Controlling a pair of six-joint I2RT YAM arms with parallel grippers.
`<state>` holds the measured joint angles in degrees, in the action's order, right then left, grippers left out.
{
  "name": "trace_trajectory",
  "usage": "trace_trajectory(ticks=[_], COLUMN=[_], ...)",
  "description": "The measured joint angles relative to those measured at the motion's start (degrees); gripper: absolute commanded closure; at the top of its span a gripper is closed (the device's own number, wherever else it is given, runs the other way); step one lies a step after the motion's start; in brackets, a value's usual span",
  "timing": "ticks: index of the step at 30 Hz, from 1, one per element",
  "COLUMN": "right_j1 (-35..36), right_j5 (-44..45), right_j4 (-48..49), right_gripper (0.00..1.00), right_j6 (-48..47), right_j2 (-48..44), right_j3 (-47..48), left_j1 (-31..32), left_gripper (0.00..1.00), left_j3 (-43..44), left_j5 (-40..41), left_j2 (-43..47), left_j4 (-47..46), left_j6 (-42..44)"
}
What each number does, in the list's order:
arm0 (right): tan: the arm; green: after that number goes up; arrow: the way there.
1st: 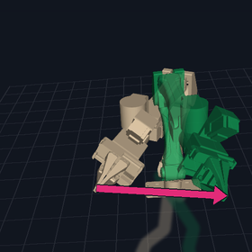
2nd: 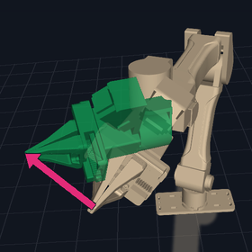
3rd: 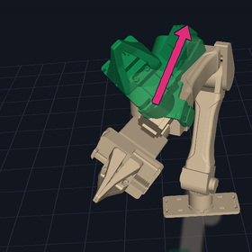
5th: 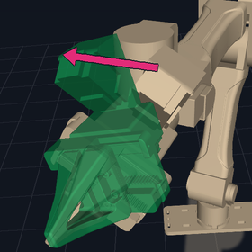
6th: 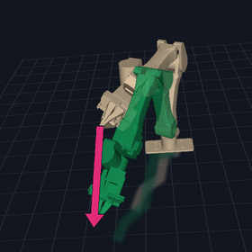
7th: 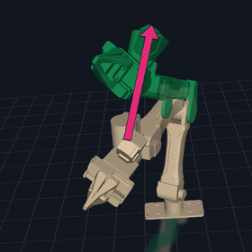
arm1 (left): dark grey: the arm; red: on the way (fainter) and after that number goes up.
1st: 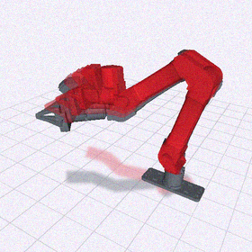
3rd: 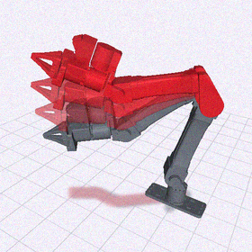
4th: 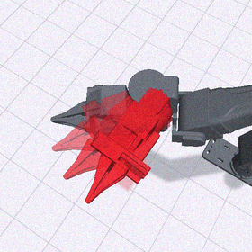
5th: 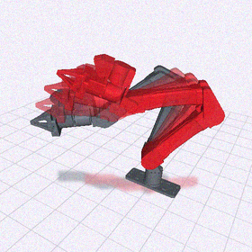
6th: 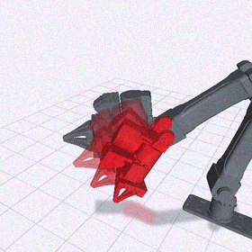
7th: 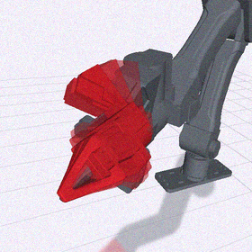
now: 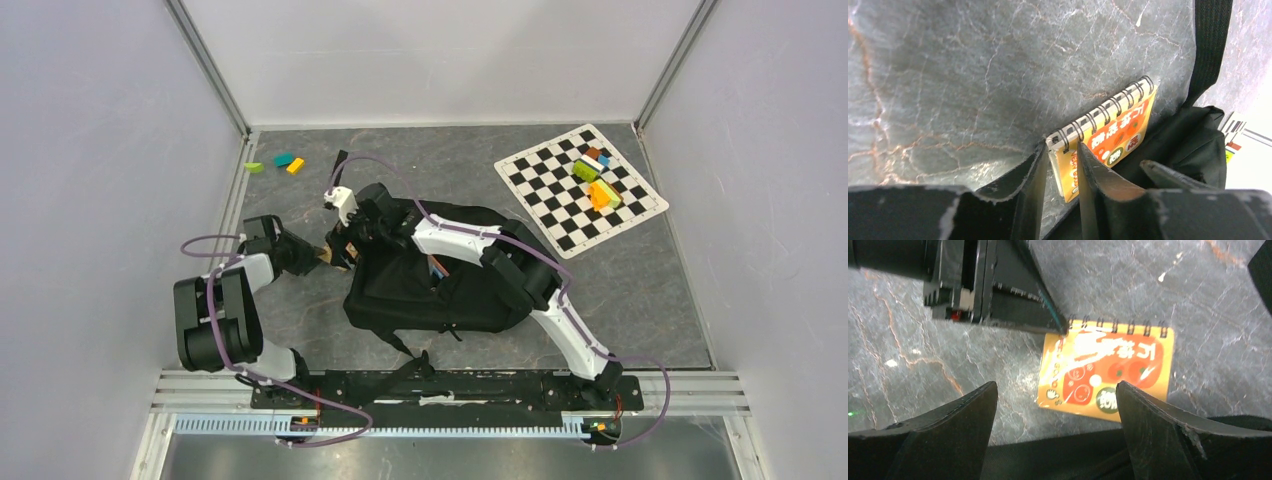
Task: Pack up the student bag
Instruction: Pick up the stationery from the center of the board.
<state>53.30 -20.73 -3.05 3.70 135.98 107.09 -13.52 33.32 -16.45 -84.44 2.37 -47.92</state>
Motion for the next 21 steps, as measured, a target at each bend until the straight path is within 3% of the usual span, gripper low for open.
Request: trace_trajectory(ticks=[9,21], right_j1=[-0.94,-7.72], right_j5=[2.19,1.68], right_j4=[2.21,1.16], right_gripper=[0.04,0.05], right_j6=[2.71,6.49], right_j2=[-3.34,-3.5], right_j3=[-4.96,-3.69], left_j1=[1.36,1.7], left_gripper=[0.98,0.98], left_j3=[2.71,5.62], left_j5=[-0.39,0.0], left_j2=[-4.59,-3.37], left_j4=[-2.99,2.71], left_j6=[0.04,3.93])
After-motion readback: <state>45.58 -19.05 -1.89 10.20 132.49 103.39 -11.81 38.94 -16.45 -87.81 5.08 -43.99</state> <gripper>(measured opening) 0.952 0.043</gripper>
